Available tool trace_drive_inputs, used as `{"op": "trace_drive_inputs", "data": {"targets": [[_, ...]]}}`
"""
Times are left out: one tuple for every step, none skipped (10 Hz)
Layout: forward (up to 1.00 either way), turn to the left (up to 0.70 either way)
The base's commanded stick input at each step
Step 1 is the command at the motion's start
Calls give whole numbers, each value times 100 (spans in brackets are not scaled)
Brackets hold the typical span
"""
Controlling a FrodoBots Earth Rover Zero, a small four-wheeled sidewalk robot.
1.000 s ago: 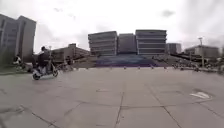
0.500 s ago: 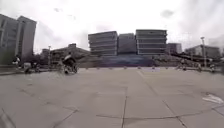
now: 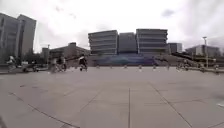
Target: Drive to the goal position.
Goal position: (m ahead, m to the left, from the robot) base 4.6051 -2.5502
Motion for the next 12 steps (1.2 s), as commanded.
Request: {"op": "trace_drive_inputs", "data": {"targets": [[70, 2], [70, 2], [70, 2], [70, 2], [70, 2], [70, 2], [70, 2], [70, 2], [70, 2], [70, 2], [70, 2], [70, 2]]}}
